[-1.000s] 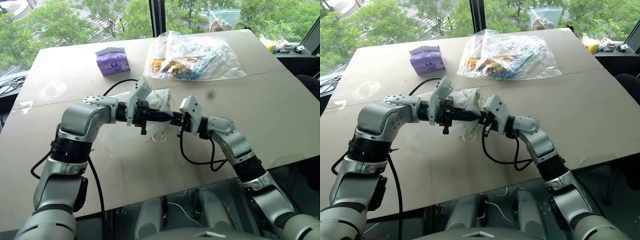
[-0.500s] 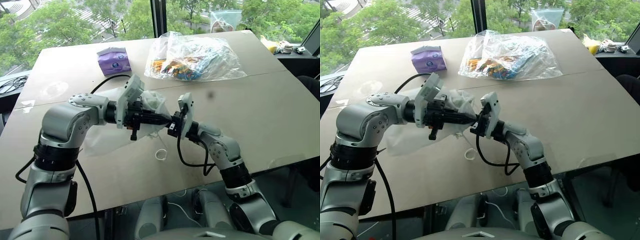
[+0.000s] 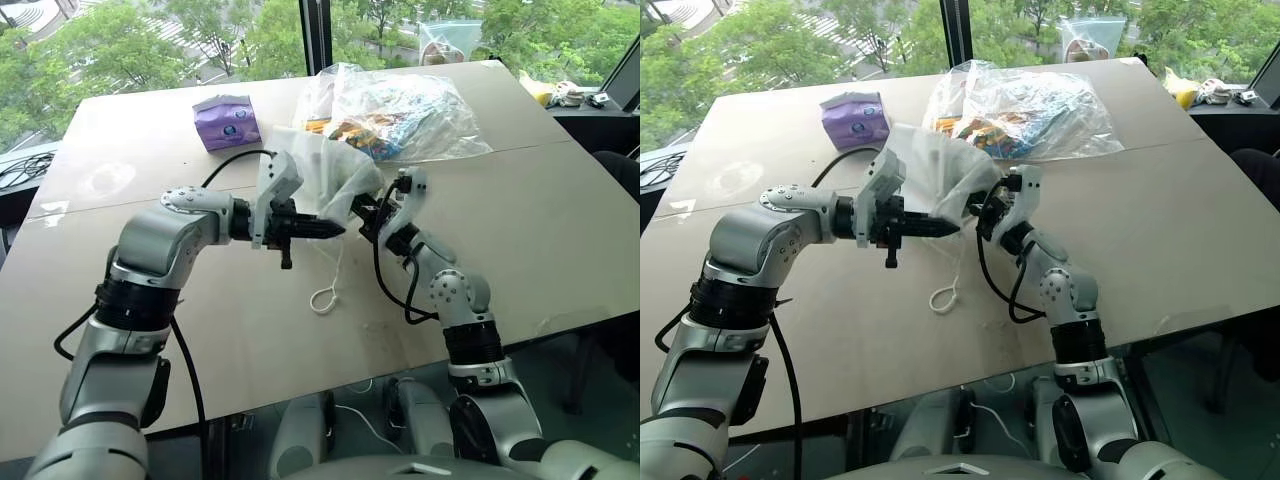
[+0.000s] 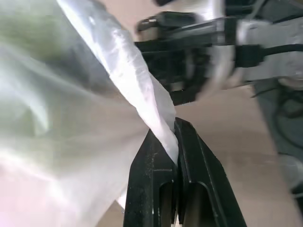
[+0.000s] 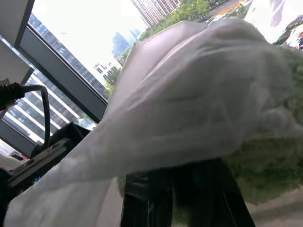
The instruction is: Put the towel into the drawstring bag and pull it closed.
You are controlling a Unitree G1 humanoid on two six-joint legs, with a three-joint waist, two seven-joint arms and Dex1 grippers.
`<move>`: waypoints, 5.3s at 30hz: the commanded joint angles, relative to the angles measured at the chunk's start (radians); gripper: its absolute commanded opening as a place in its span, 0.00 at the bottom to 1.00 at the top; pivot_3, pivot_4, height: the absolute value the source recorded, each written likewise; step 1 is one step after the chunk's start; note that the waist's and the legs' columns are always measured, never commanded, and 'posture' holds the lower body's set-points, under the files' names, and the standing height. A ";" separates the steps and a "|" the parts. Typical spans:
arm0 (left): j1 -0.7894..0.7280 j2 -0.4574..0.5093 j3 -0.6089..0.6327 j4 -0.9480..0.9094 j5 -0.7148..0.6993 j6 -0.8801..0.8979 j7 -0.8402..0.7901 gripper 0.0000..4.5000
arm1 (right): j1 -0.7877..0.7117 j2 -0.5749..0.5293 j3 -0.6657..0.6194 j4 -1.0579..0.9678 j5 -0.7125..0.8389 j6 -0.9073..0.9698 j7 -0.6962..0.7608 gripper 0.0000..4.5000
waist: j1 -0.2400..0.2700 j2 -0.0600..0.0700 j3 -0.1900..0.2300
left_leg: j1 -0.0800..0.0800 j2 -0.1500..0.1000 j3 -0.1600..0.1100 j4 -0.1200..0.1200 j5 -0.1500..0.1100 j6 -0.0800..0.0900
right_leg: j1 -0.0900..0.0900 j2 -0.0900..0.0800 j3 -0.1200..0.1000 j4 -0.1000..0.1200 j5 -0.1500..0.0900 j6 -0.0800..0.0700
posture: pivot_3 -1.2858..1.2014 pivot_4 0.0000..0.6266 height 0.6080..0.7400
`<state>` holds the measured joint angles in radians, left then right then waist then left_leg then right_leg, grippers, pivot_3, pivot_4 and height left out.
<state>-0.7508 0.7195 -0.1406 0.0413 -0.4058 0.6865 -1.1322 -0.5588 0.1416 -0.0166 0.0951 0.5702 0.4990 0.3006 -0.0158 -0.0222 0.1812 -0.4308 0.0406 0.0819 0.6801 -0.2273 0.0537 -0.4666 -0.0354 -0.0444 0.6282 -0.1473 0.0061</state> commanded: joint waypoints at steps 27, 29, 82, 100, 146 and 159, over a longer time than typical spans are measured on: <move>-0.163 -0.049 0.080 0.125 0.162 -0.316 0.082 0.00 | -0.056 -0.298 0.165 -0.031 -0.443 -0.225 0.072 0.77 | 0.001 0.000 0.000 | -0.001 0.000 0.007 -0.001 0.000 0.000 | -0.002 0.001 0.004 -0.002 0.003 0.004 | 0.52 0.24 1.00; -0.150 -0.046 0.079 0.098 0.150 -0.294 0.066 0.00 | -0.060 -0.272 0.125 -0.022 -0.415 -0.243 0.052 0.77 | 0.003 0.000 0.000 | -0.001 -0.001 0.007 -0.001 0.000 0.001 | -0.002 0.000 0.004 -0.002 0.002 0.004 | 0.52 0.24 1.00; -0.120 -0.034 0.074 0.064 0.159 -0.273 0.046 0.00 | -0.161 -0.270 0.062 0.447 -0.449 -0.403 0.205 0.32 | 0.001 0.000 0.000 | 0.000 0.000 0.007 0.000 0.000 0.001 | -0.002 0.001 0.006 0.000 0.003 0.004 | 0.52 0.24 1.00; -0.063 -0.021 0.097 0.080 0.151 -0.210 0.065 0.26 | -0.148 -0.329 0.012 0.218 -0.440 -0.290 0.119 0.00 | -0.006 0.000 0.000 | 0.001 0.000 0.008 0.000 0.000 0.000 | -0.002 0.002 0.006 0.000 0.003 0.004 | 0.52 0.24 1.00; 0.268 -0.123 -0.020 0.076 0.285 -0.404 0.202 0.91 | -0.096 -0.314 0.049 0.042 -0.437 -0.148 0.126 0.00 | 0.003 0.000 -0.001 | 0.001 0.001 0.008 -0.003 0.000 0.000 | -0.002 0.000 0.005 -0.001 0.000 0.000 | 0.52 0.24 1.00; 0.342 -0.123 0.035 0.042 0.358 -0.458 0.364 0.01 | -0.098 -0.317 0.043 0.042 -0.449 -0.170 0.106 0.00 | -0.002 0.000 -0.001 | 0.002 0.002 0.008 -0.003 0.000 0.000 | -0.002 0.000 0.006 0.000 0.000 0.000 | 0.52 0.24 1.00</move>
<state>-0.4194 0.5770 -0.1496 0.1092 -0.0759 0.2496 -0.8162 -0.6430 -0.1715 0.0344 0.1740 0.1217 0.3599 0.4183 -0.0176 -0.0220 0.1802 -0.4291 0.0422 0.0903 0.6772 -0.2274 0.0541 -0.4687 -0.0350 -0.0385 0.6278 -0.1469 0.0062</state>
